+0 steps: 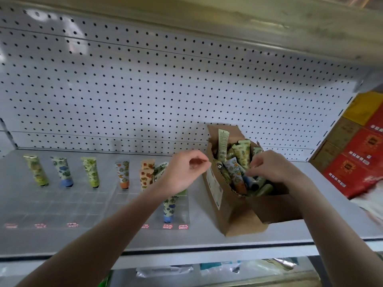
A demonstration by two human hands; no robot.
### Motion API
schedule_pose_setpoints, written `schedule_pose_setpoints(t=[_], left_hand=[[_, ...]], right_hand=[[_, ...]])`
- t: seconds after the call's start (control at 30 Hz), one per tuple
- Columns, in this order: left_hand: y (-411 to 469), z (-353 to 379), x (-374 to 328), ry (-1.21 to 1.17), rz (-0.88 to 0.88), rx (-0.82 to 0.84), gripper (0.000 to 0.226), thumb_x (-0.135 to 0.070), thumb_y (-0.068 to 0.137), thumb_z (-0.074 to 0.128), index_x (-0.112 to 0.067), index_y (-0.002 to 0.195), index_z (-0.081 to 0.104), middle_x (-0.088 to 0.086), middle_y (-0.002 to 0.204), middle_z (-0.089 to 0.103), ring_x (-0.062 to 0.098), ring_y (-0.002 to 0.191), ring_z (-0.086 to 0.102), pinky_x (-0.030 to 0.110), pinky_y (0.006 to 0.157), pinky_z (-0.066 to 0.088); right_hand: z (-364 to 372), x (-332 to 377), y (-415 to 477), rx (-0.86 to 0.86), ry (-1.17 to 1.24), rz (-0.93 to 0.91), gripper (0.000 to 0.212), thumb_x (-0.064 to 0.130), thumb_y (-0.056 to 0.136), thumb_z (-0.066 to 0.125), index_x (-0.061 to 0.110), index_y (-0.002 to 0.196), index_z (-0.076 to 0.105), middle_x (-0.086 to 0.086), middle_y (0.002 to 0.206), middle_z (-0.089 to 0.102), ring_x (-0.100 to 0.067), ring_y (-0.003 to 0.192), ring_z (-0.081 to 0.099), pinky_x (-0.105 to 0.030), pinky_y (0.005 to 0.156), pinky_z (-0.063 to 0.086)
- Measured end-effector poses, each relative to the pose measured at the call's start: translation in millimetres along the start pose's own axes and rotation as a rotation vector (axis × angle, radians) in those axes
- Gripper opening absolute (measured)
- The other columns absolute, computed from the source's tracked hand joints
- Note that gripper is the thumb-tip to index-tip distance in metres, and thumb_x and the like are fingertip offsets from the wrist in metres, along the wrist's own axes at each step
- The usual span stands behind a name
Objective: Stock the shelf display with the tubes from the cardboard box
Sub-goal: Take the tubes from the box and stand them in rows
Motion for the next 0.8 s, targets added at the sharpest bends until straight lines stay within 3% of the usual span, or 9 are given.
schedule_pose_setpoints(t=[0.07,0.13,0.27,0.43,0.57,0.67,0.8], left_hand=[[1.1,3.0,-1.5,0.008,0.007,0.005,0.010,-0.012,0.086,0.064,-0.006,0.092,0.070,0.001,0.086,0.069,0.009,0.079,0.061,0.018,0.075,0.047],[2.1,3.9,-1.2,0.015,0.007,0.001,0.011,-0.013,0.086,0.065,-0.006,0.092,0.070,0.001,0.086,0.069,0.008,0.079,0.061,0.018,0.076,0.048],[2.7,5.5,-0.9,0.025,0.008,0.008,0.011,-0.015,0.086,0.065,-0.008,0.093,0.070,-0.001,0.086,0.069,0.005,0.079,0.061,0.012,0.073,0.046],[1.8,4.7,-1.7,0.025,0.009,0.023,0.011,-0.015,0.087,0.064,-0.009,0.092,0.070,-0.002,0.085,0.068,0.004,0.079,0.060,0.014,0.074,0.046],[0.7,-0.1,-0.7,0.022,-0.002,0.012,0.010,-0.015,0.086,0.064,-0.011,0.093,0.070,-0.003,0.086,0.069,0.004,0.079,0.061,0.013,0.075,0.047],[-0.2,-5.1,-1.1,0.028,-0.001,0.003,0.012,-0.017,0.086,0.064,-0.010,0.095,0.070,-0.002,0.089,0.069,0.005,0.082,0.061,0.015,0.077,0.048],[-4.2,-12.3,-1.1,0.015,-0.010,-0.007,0.013,-0.021,0.086,0.064,-0.013,0.095,0.070,-0.004,0.090,0.069,0.002,0.082,0.061,0.017,0.079,0.049]], right_hand=[[15.0,1.3,0.9,0.109,-0.070,-0.003,0.035,0.028,0.078,0.073,0.001,0.066,0.056,-0.011,0.066,0.047,-0.022,0.064,0.044,-0.031,0.056,0.030],[21.4,1.5,5.0,0.141,-0.087,-0.006,0.035,0.031,0.080,0.070,0.001,0.067,0.056,-0.012,0.068,0.040,-0.021,0.065,0.037,-0.031,0.056,0.024],[24.7,-1.4,10.4,0.154,-0.056,0.002,0.034,0.029,0.083,0.068,0.008,0.065,0.048,-0.011,0.066,0.040,-0.020,0.064,0.040,-0.030,0.061,0.029],[28.9,-7.5,10.2,0.152,-0.026,0.049,0.037,0.016,0.079,0.070,0.009,0.052,0.046,-0.004,0.050,0.047,-0.017,0.048,0.044,-0.024,0.050,0.035],[13.1,-8.1,7.0,0.014,0.207,0.071,0.015,0.007,0.069,0.066,0.001,0.060,0.057,-0.012,0.056,0.046,-0.021,0.054,0.044,-0.030,0.055,0.038],[-9.0,-0.3,-3.8,-0.090,0.485,0.082,0.009,0.004,0.076,0.063,0.004,0.071,0.056,-0.012,0.059,0.051,-0.021,0.052,0.046,-0.025,0.050,0.043],[-15.6,37.0,-19.6,-0.024,0.784,-0.010,0.013,-0.002,0.083,0.059,0.010,0.084,0.053,-0.009,0.067,0.059,-0.017,0.052,0.055,-0.024,0.051,0.050]])
Point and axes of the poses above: each hand's wrist, its own y-axis towards the middle knuckle, its own z-axis out of the palm, x = y × z, the point moved 10 cm from there along y, towards the middle knuckle
